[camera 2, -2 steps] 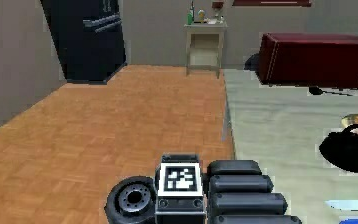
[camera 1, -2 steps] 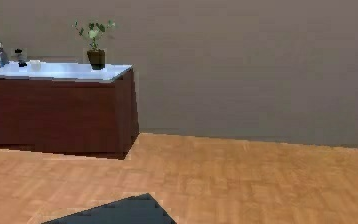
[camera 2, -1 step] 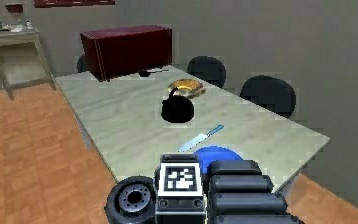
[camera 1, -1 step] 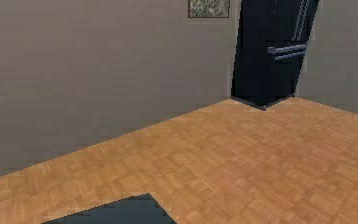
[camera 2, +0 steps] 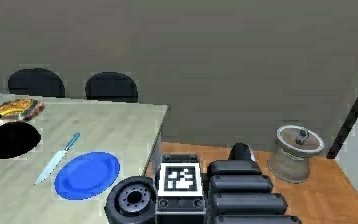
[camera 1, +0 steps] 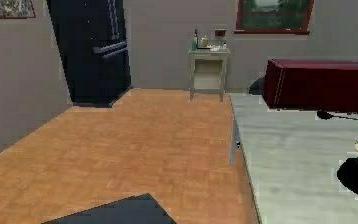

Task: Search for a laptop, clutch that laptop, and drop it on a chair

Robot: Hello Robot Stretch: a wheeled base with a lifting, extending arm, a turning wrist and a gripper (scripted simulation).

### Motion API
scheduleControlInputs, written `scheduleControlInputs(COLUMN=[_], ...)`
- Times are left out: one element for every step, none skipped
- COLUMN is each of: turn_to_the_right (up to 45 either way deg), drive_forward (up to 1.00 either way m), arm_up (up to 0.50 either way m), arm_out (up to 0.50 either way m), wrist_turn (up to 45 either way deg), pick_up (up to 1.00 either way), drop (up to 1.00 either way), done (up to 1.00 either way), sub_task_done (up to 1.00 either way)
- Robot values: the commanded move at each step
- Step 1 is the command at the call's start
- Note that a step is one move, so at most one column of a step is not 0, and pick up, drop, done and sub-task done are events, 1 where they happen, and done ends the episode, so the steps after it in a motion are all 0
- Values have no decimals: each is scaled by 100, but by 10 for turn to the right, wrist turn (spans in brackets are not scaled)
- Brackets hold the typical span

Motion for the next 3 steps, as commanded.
scheduleControlInputs(turn_to_the_right=[450, 420, -450], drive_forward=[0, 0, 0], arm_up=[0, 0, 0], arm_out=[0, 0, 0], wrist_turn=[0, 0, 0], pick_up=[0, 0, 0], drop=[0, 0, 0], done=[0, 0, 0], sub_task_done=[0, 0, 0])
